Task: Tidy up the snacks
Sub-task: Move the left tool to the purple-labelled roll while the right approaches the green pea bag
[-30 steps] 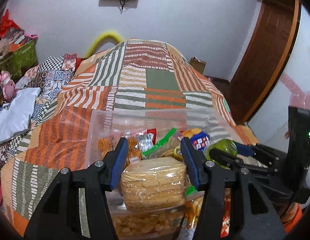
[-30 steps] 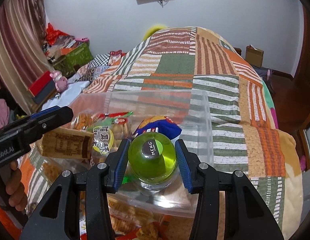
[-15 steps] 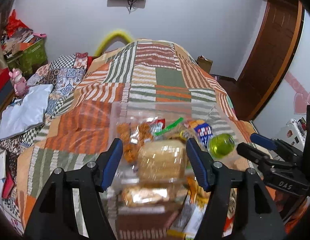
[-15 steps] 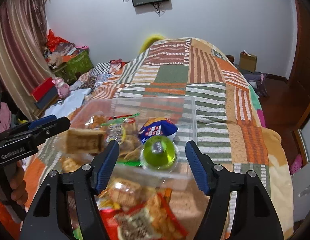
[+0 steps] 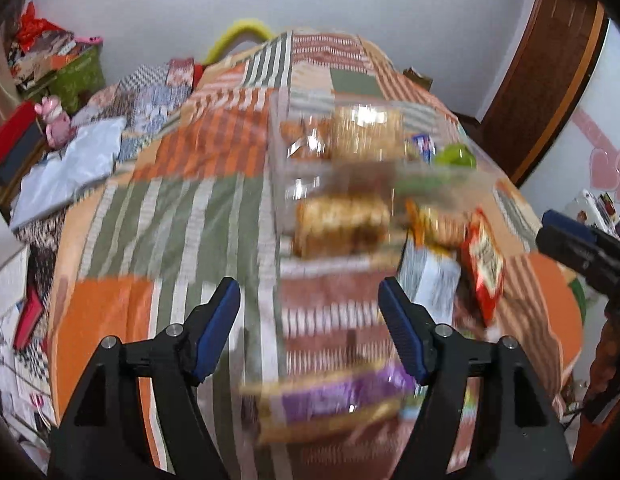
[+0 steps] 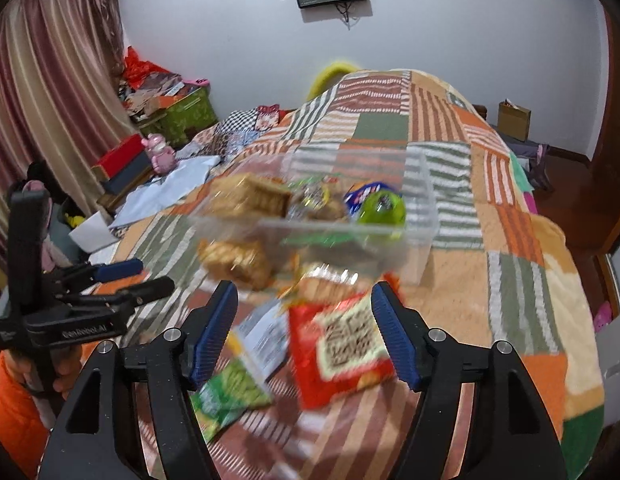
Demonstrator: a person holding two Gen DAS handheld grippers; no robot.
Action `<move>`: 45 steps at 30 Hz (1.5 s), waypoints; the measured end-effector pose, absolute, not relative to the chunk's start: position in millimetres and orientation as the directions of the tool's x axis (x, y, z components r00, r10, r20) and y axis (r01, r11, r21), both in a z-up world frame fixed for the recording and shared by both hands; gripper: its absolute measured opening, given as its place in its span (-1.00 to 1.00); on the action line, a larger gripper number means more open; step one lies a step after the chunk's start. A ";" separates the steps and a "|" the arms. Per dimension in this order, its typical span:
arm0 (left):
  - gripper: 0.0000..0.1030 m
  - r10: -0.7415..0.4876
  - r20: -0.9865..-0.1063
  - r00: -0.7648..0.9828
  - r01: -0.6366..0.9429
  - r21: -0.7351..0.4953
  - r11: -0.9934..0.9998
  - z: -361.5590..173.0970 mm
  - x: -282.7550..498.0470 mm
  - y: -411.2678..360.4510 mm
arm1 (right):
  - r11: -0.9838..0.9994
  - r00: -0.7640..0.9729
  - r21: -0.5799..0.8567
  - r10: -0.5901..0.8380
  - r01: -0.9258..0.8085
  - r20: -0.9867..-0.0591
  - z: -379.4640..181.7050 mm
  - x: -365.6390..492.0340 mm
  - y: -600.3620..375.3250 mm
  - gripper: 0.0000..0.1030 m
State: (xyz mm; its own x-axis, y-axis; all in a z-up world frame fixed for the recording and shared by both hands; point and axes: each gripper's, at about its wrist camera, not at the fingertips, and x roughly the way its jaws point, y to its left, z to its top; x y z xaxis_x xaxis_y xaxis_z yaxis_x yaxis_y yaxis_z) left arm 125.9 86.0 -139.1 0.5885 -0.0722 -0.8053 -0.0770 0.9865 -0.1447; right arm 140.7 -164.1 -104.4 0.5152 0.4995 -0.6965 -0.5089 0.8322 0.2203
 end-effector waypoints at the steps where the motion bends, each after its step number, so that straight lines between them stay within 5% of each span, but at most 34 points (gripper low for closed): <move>1: 0.38 -0.079 -0.813 0.577 -0.074 -0.148 0.986 -143.9 118.6 86.7 | 0.832 0.512 0.221 0.500 -0.510 -0.699 -105.5 136.3 -164.0 0.28; 9: 0.40 -0.106 -0.850 0.515 -0.040 -0.148 0.988 -173.4 77.5 87.2 | 0.820 0.473 0.233 0.506 -0.522 -0.721 -117.6 114.2 -161.1 0.28; 12: 0.61 -0.110 -0.851 0.513 -0.029 -0.145 0.989 -178.6 72.6 86.0 | 0.817 0.455 0.242 0.508 -0.523 -0.731 -123.1 108.1 -158.5 0.28; 27: 0.65 -0.100 -0.838 0.537 0.013 -0.110 0.994 -180.4 112.3 71.6 | 0.796 0.353 0.268 0.506 -0.543 -0.787 -158.0 97.2 -134.6 0.29; 36: 0.28 -0.087 -0.834 0.544 0.012 -0.097 0.995 -177.7 102.5 72.8 | 0.784 0.297 0.285 0.504 -0.552 -0.811 -180.8 99.2 -117.4 0.28; 45: 0.30 -0.101 -0.825 0.557 0.032 -0.100 0.994 -166.0 102.4 82.7 | 0.789 0.306 0.280 0.499 -0.546 -0.811 -183.9 109.4 -118.3 -0.17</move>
State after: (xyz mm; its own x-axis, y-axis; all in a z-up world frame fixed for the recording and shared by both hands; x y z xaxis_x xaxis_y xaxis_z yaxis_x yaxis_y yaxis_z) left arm 102.4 82.7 -166.0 0.5566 -0.1007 -0.8246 0.0321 0.9945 -0.0998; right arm 109.4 -118.3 -183.9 0.3057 0.4994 -0.8107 -0.5462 0.7894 0.2803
